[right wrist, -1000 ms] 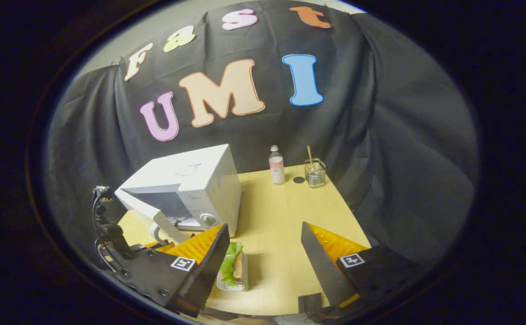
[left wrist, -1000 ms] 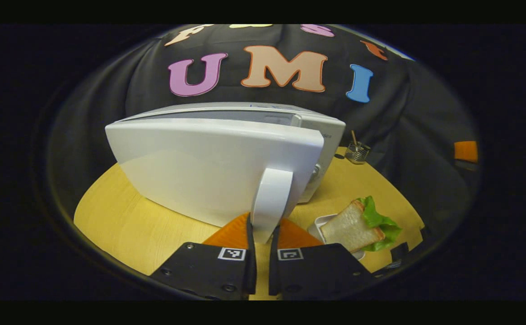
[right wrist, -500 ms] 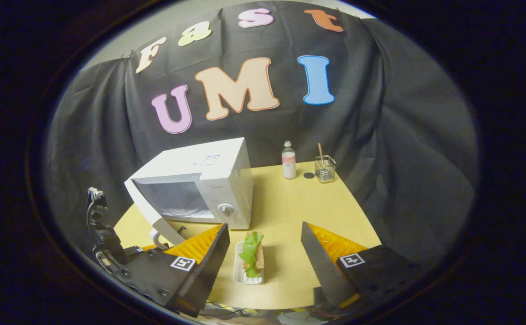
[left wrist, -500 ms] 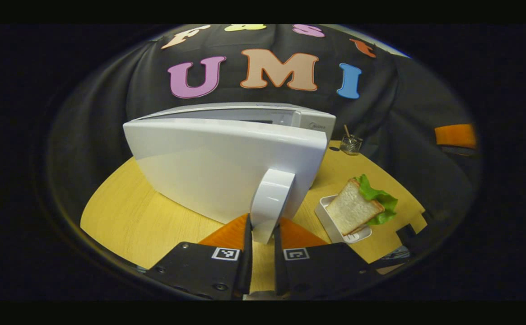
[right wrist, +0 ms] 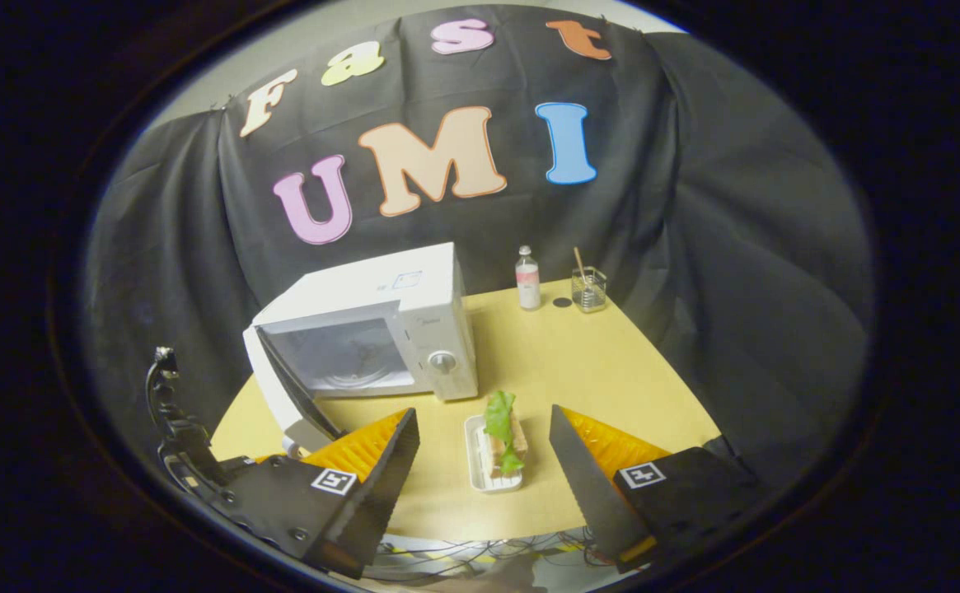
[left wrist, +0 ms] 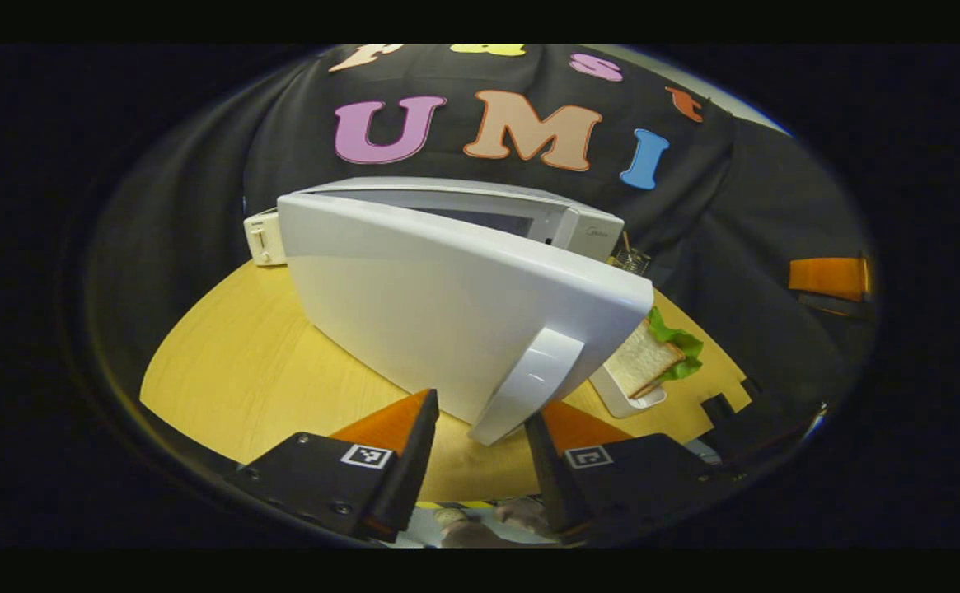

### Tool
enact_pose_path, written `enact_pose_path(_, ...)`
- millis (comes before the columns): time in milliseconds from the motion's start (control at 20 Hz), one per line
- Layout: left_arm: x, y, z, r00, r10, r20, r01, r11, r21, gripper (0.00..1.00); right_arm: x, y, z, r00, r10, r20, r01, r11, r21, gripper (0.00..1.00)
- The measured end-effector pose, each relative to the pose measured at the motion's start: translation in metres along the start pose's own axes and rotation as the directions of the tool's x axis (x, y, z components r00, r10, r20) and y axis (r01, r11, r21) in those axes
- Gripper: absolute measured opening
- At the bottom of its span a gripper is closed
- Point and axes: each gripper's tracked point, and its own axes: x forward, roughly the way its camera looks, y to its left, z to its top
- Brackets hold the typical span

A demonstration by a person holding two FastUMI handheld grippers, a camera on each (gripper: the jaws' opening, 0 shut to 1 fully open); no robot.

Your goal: Open the microwave oven with the left hand, put the food in, and close the microwave oven.

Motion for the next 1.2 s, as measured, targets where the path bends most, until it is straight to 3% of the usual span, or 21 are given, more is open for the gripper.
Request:
enact_pose_path(250, -0.026, 0.030, -0.005, 1.000, 0.014, 0.016, -0.014, 0.999, -0.029, 0.86, -0.010, 0.026, -0.013, 1.000, 0.002, -0.001, -0.002, 1.000, -0.007, 0.92)
enact_pose_path(450, -0.050, 0.060, -0.011, 0.998, 0.049, 0.030, -0.047, 0.997, -0.058, 0.96, -0.015, 0.042, -0.023, 1.000, 0.001, -0.007, -0.001, 1.000, -0.015, 0.92)
enact_pose_path(550, -0.063, 0.076, -0.013, 0.997, 0.072, 0.037, -0.069, 0.995, -0.065, 0.97, -0.018, 0.048, -0.026, 1.000, 0.000, -0.005, 0.000, 1.000, -0.015, 0.92)
enact_pose_path(600, -0.070, 0.086, -0.014, 0.995, 0.087, 0.040, -0.085, 0.994, -0.066, 0.95, -0.018, 0.051, -0.028, 1.000, -0.001, -0.007, 0.001, 1.000, -0.015, 0.99)
enact_pose_path(650, -0.076, 0.096, -0.016, 0.993, 0.105, 0.045, -0.102, 0.993, -0.067, 0.97, -0.017, 0.054, -0.031, 1.000, -0.001, -0.010, 0.001, 1.000, -0.016, 0.92)
enact_pose_path(1000, -0.121, 0.169, -0.028, 0.971, 0.232, 0.051, -0.225, 0.967, -0.117, 0.97, -0.014, 0.060, -0.036, 0.999, -0.029, -0.014, 0.029, 0.999, -0.037, 0.92)
enact_pose_path(1200, -0.144, 0.204, -0.034, 0.944, 0.324, 0.063, -0.311, 0.937, -0.160, 0.96, -0.009, 0.058, -0.041, 0.999, -0.043, -0.033, 0.041, 0.999, -0.031, 0.92)
